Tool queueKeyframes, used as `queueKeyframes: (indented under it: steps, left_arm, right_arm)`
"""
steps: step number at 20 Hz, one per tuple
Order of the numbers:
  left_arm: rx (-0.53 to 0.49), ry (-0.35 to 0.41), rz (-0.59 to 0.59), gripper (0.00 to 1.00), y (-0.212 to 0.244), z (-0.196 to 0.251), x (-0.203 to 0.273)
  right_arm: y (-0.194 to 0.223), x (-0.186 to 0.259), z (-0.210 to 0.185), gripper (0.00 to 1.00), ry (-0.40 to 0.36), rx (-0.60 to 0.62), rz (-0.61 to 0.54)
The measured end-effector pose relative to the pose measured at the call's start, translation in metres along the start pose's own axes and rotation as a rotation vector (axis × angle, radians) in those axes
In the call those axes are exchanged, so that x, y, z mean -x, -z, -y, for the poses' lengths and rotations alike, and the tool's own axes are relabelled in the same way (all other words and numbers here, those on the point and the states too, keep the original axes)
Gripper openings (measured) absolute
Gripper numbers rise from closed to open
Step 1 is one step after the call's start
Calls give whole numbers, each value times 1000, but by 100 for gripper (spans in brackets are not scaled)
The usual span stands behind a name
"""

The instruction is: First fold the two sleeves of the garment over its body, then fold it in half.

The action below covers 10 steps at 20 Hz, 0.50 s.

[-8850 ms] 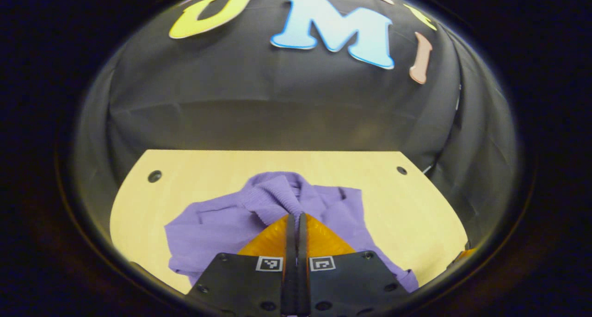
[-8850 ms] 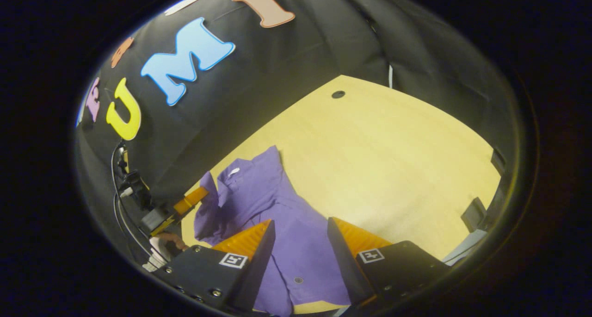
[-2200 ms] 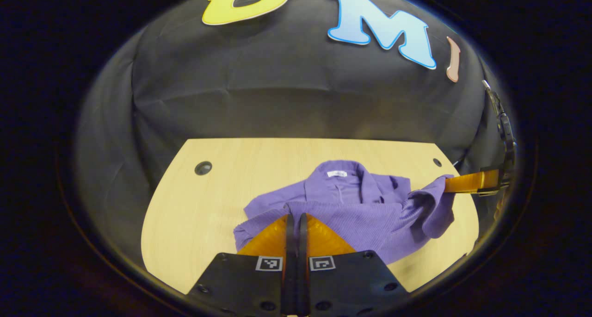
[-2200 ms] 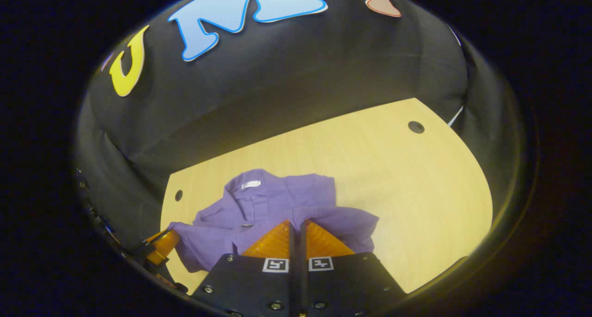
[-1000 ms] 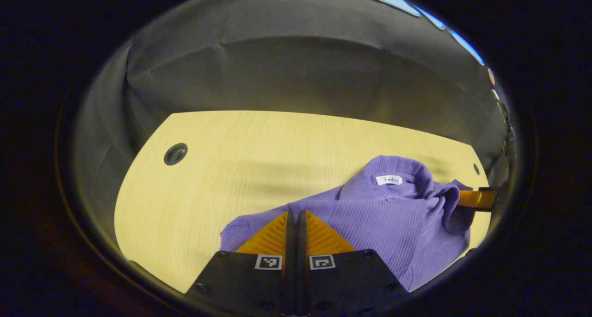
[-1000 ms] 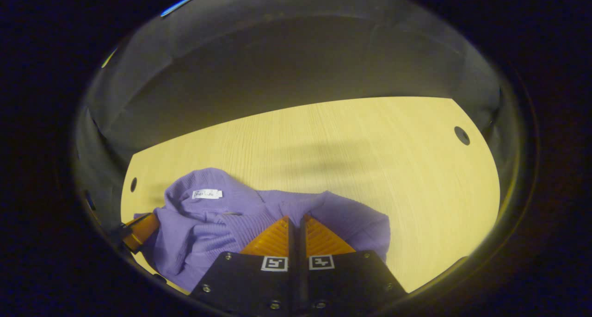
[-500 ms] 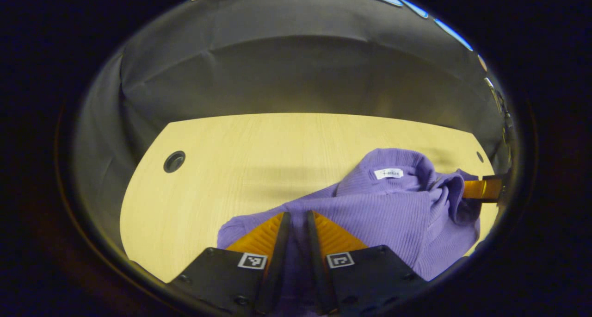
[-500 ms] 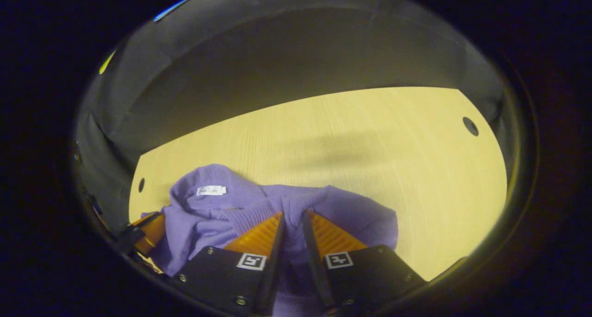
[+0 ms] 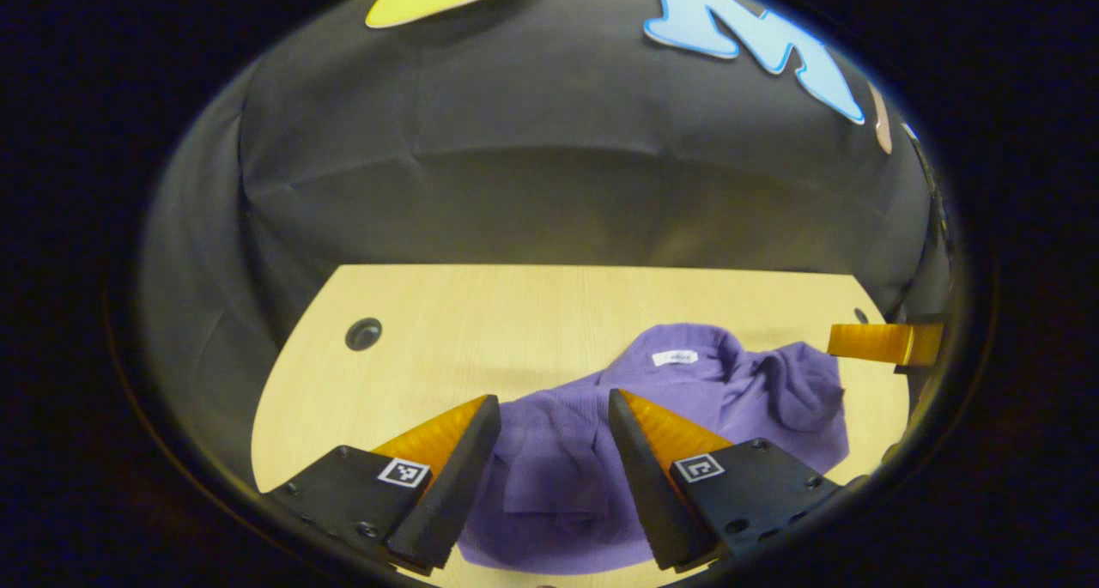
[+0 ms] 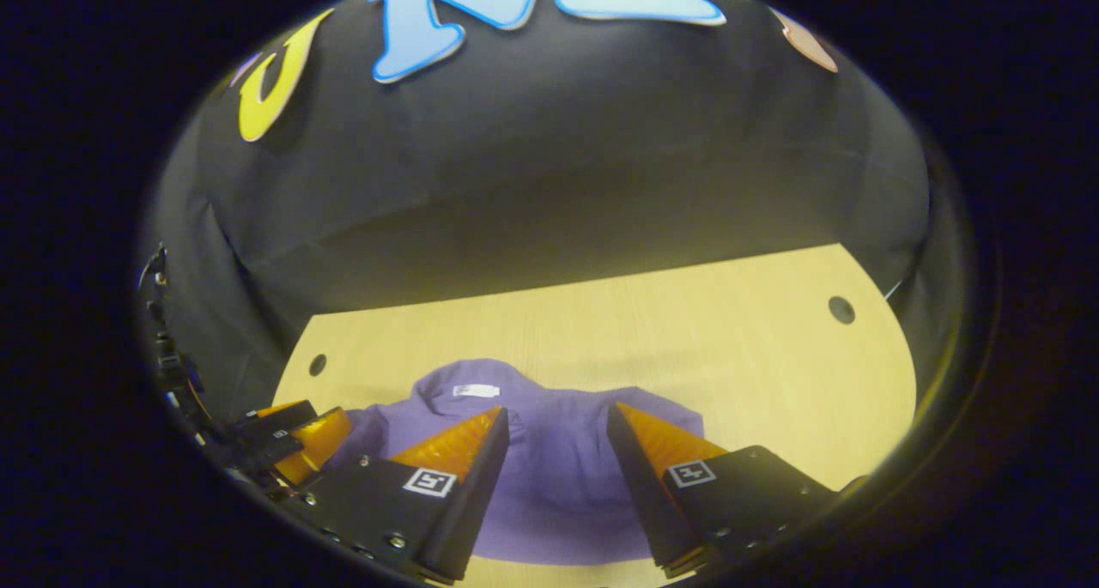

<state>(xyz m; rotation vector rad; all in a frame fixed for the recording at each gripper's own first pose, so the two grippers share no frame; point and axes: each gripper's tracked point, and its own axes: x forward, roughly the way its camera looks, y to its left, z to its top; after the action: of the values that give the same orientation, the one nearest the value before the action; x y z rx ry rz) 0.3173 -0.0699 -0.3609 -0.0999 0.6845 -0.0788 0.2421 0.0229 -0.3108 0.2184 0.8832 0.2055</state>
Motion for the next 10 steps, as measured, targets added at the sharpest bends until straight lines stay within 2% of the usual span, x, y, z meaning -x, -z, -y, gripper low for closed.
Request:
queueKeyframes:
  steps: [4, 10]
  left_arm:
    - [-14, 17, 109, 89, -36, 11, 62]
    - [-86, 40, 290, 87, -83, 33, 161]
  right_arm:
    - [-25, 55, -17, 74, -28, 38, 101]
    - [-54, 134, -35, 74, -59, 74, 247]
